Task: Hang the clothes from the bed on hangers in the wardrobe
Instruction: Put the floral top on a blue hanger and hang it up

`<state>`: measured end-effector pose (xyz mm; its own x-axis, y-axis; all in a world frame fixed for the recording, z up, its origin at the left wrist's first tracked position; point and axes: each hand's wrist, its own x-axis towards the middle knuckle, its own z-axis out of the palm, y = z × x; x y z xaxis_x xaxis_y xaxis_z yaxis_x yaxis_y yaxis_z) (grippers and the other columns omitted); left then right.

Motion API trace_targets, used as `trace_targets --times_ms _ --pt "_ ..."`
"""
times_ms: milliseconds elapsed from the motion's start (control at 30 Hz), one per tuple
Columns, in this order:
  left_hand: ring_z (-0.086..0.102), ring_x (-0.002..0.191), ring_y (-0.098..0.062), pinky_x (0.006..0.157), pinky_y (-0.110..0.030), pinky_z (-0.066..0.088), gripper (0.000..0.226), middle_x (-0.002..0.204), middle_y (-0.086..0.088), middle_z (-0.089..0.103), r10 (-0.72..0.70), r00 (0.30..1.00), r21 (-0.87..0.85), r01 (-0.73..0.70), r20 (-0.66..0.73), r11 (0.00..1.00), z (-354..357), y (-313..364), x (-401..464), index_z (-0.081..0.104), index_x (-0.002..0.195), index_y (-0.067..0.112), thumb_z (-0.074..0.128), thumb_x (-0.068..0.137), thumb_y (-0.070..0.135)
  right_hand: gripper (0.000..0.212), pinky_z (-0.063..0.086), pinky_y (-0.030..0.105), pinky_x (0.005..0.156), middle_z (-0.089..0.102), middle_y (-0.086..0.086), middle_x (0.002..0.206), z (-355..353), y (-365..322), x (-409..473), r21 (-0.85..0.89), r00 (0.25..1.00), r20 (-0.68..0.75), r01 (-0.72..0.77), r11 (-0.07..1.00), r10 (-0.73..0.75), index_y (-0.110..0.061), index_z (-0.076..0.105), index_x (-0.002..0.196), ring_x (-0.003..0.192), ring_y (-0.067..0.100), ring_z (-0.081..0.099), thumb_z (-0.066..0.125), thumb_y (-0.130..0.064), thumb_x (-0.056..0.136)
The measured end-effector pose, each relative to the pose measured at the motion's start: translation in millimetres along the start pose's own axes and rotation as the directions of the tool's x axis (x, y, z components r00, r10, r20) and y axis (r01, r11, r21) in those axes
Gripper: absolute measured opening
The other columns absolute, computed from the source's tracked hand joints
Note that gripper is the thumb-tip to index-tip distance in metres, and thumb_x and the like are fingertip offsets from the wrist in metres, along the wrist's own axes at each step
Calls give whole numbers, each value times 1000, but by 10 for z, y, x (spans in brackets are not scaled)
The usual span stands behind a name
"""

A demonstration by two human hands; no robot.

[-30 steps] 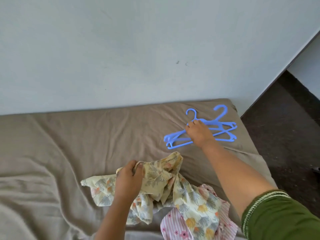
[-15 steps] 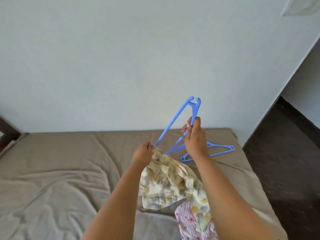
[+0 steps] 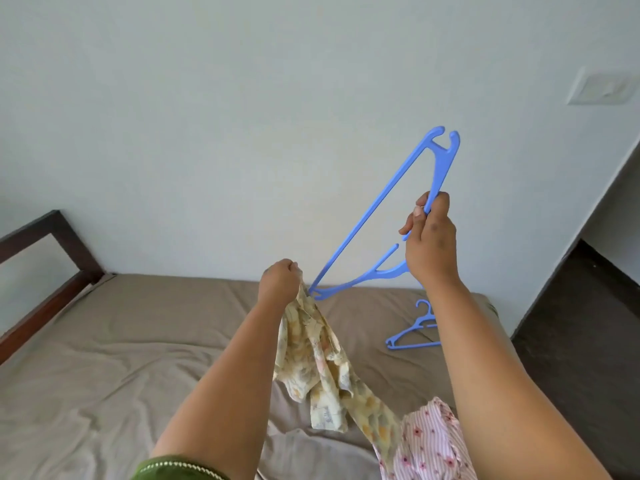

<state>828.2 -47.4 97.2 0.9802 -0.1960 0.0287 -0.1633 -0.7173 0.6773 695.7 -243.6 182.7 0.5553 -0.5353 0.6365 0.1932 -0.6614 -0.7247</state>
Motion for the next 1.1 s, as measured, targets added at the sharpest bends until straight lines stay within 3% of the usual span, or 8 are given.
trace_targets --times_ms 167,333,467,533,633,733,1000,1100 --pt "52 83 -27 72 -29 39 30 82 -6 58 -13 1000 -31 13 7 999 -210 18 9 61 93 8 38 101 25 8 42 9 56 46 -7 71 156 -124 8 15 998 65 13 1000 -14 -15 34 99 60 11 57 28 -10 102" --pt "49 75 -25 66 -28 37 32 73 -4 54 49 994 -65 -43 103 997 -260 205 -18 62 88 5 41 100 25 8 38 8 55 55 5 74 511 -110 -194 4 991 112 74 997 -74 -13 39 98 66 19 58 32 -9 101" --pt "52 82 -24 71 -27 39 27 86 -5 59 77 987 -78 -67 138 995 -354 253 42 68 98 8 48 99 27 10 42 28 59 56 4 77 697 6 -406 -47 963 254 111 993 -96 -20 36 95 69 23 57 33 -13 102" --pt "55 90 -25 75 -26 39 27 91 -3 60 101 986 40 -107 136 993 -425 222 101 67 102 8 48 100 27 11 43 27 61 54 2 76 704 23 -453 -26 970 213 121 992 -113 -20 36 96 70 22 57 33 -11 101" --pt "55 88 -26 73 -28 39 29 92 -7 63 80 996 116 -84 38 990 -506 81 159 64 100 10 43 102 29 12 37 8 59 52 4 74 656 -54 -354 53 990 73 119 991 -122 -18 35 98 66 21 56 33 -7 101" --pt "53 85 -24 72 -29 39 32 100 -10 66 61 998 149 -58 -16 987 -542 -31 220 64 105 9 40 103 30 12 37 5 60 49 -2 74 611 -171 -191 95 986 27 160 983 -163 -18 35 100 64 20 57 32 -6 101" --pt "51 78 -23 72 -30 41 26 81 -4 59 43 989 26 -47 142 999 -590 0 299 66 99 8 48 100 27 11 41 10 62 46 -8 71 650 -211 -191 97 983 -69 175 980 -168 -5 41 103 64 12 55 31 -9 102" --pt "54 84 -20 73 -29 47 16 86 -1 63 60 962 -86 -38 265 996 -699 -40 280 71 94 10 55 90 7 13 38 8 62 48 -3 69 589 -229 -147 92 980 -127 162 983 -150 -3 42 105 63 12 54 31 -8 102"
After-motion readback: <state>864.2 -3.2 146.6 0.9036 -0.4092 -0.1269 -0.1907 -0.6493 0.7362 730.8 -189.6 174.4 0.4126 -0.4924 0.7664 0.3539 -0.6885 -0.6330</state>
